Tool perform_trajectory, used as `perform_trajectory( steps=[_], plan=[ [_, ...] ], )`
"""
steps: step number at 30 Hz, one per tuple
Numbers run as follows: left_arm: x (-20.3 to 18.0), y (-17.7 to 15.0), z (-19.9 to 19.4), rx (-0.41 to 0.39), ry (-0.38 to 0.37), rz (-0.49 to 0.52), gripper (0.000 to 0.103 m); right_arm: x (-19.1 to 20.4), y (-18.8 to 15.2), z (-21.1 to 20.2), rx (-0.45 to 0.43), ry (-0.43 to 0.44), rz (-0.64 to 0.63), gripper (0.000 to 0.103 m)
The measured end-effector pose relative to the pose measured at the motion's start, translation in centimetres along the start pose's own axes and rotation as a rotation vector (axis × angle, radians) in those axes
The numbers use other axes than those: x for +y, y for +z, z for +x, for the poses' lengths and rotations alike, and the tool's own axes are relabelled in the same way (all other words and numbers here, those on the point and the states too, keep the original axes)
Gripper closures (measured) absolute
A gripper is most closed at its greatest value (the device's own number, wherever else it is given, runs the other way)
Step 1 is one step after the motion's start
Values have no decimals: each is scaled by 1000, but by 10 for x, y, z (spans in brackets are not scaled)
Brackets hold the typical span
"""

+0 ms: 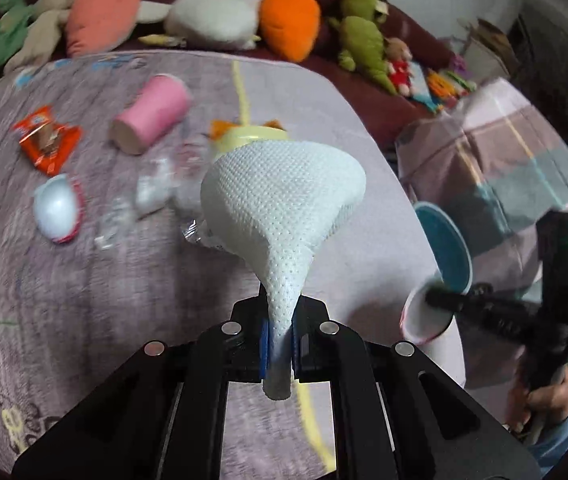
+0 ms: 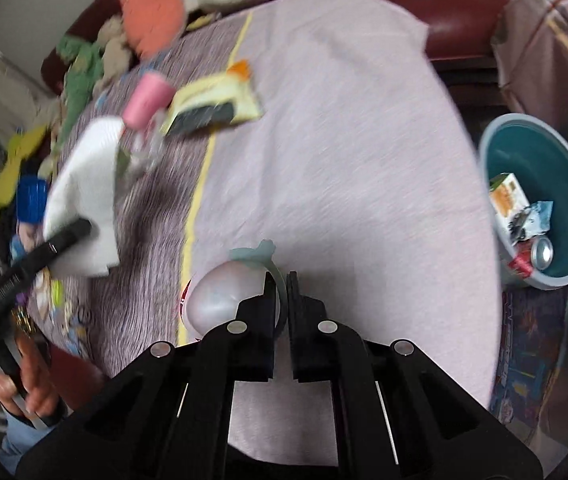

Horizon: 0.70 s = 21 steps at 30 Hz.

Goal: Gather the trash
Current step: 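Grasp the white plastic egg shell with the right tool while the left tool holds the towel, then carry the towel and egg shell over the teal bin and open both tools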

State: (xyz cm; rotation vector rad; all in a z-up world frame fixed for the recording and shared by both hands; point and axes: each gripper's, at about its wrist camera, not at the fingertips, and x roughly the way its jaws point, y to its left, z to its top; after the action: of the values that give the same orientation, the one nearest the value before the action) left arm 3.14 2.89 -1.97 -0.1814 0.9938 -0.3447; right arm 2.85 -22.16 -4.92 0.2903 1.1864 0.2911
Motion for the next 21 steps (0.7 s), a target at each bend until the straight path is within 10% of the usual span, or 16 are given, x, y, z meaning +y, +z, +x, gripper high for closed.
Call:
perform_trajectory(
  steps=[15,21],
  plan=[
    [-45,14,64,143,-215,8,94,-76,25,-33,-91,-20,132,97],
    [-55,32,66,136,-170,39,94,-98,37,-34,-113,-15,171,97]
  ],
)
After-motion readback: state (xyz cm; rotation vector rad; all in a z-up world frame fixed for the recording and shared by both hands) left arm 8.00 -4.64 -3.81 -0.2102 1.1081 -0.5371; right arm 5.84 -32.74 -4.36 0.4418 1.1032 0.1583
